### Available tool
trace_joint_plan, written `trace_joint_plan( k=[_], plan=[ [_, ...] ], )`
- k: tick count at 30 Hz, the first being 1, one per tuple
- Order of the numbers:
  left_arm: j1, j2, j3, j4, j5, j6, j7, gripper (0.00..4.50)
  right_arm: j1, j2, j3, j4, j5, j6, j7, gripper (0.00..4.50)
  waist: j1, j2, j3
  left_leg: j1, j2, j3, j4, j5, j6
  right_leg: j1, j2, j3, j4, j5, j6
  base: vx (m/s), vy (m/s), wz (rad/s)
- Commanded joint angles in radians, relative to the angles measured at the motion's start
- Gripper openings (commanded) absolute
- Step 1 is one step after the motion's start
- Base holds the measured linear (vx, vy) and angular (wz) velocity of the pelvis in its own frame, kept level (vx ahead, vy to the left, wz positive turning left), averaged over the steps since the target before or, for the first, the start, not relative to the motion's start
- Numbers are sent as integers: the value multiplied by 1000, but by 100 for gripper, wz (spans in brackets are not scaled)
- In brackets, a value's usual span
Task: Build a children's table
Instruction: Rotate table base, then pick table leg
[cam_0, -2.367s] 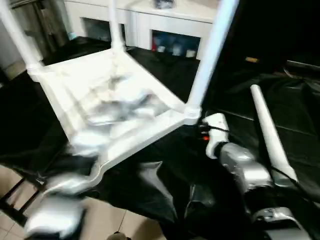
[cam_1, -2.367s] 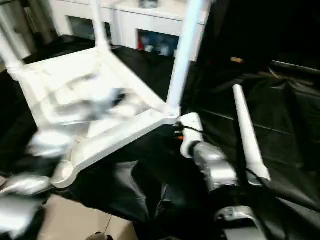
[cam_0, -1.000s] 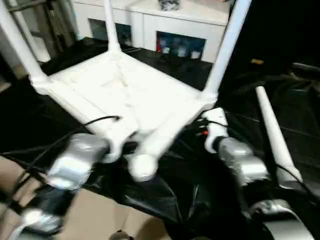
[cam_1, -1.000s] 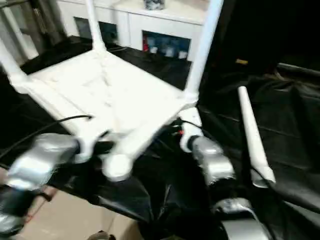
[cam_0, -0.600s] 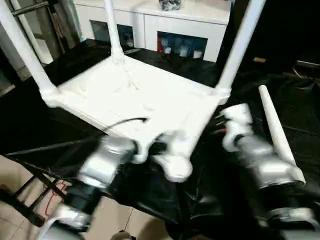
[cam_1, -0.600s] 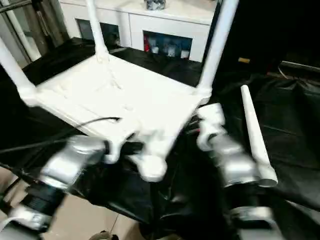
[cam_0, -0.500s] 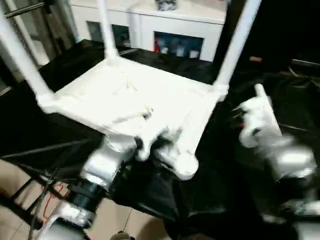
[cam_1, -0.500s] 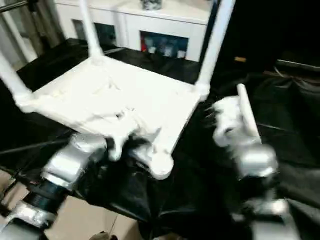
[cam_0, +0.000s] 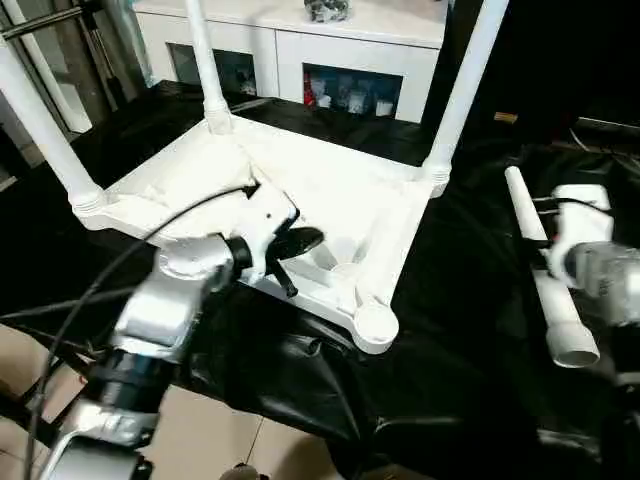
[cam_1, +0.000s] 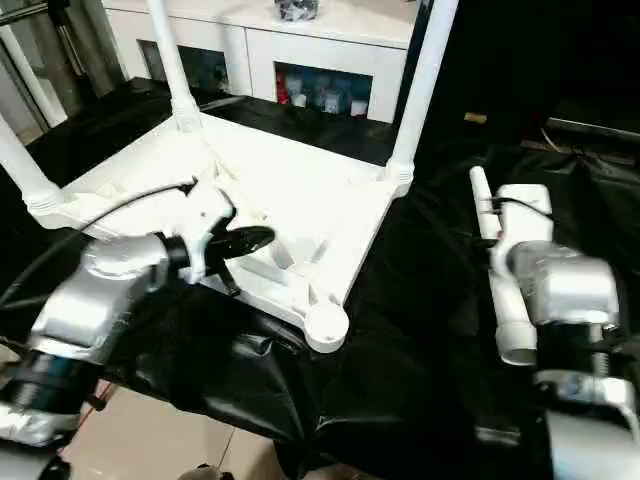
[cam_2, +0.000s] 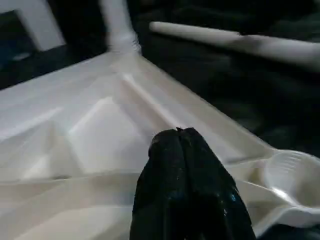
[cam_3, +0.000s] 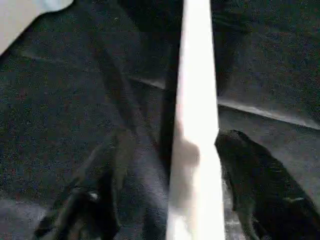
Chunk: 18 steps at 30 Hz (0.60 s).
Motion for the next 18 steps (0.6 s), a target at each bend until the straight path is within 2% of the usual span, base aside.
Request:
trace_joint_plan(
  k=[1, 4, 6, 9, 12, 13, 16, 18],
  plan=[
    [23, 28, -23, -44, -30, 46, -56, 41, -9, -13, -2, 5, -3, 38, -10, 333, 6, -12, -72, 6, 7, 5, -46, -122, 10, 62, -63, 44, -68, -137, -180, 0, 0, 0],
    [31, 40, -27, -55, -39, 52, -59, 80, -10, -16, -2, 8, 4, 56, -5, 354, 6, -8, -72, 9, 8, 5, -46, -136, 4, 59, -61, 44, -71, -158, -173, 0, 0, 0],
    [34, 47, -28, -62, -45, 56, -61, 83, -12, -21, 9, 25, 10, 77, 15, 371, 5, -9, -72, 9, 9, 4, -47, -143, -1, 60, -60, 44, -70, -159, -172, 0, 0, 0],
    [34, 54, -31, -72, -50, 65, -66, 125, -12, -22, 18, 76, 9, 86, 24, 394, 5, -11, -71, 9, 7, 5, -46, -150, -3, 59, -61, 44, -72, -171, -174, 0, 0, 0],
    [35, 64, -38, -82, -46, 70, -65, 135, -8, -18, 5, 122, 11, 93, 14, 395, 7, -10, -71, 8, 8, 4, -46, -144, -7, 60, -62, 44, -71, -169, -171, 0, 0, 0],
    [35, 67, -41, -83, -44, 69, -63, 165, -6, -16, -12, 149, 14, 91, 3, 395, 6, -11, -72, 9, 7, 5, -45, -146, -8, 60, -61, 44, -72, -171, -170, 0, 0, 0],
    [36, 71, -43, -81, -42, 67, -58, 175, -5, -17, -20, 165, 16, 91, 0, 395, 7, -10, -74, 7, 6, 5, -45, -136, -8, 61, -60, 43, -69, -151, -175, 0, 0, 0],
    [37, 79, -48, -85, -42, 70, -60, 204, -8, -25, -25, 195, 20, 94, 9, 395, 8, -10, -74, 7, 7, 5, -44, -137, -7, 62, -60, 42, -68, -145, -177, 0, 0, 0]
  ],
)
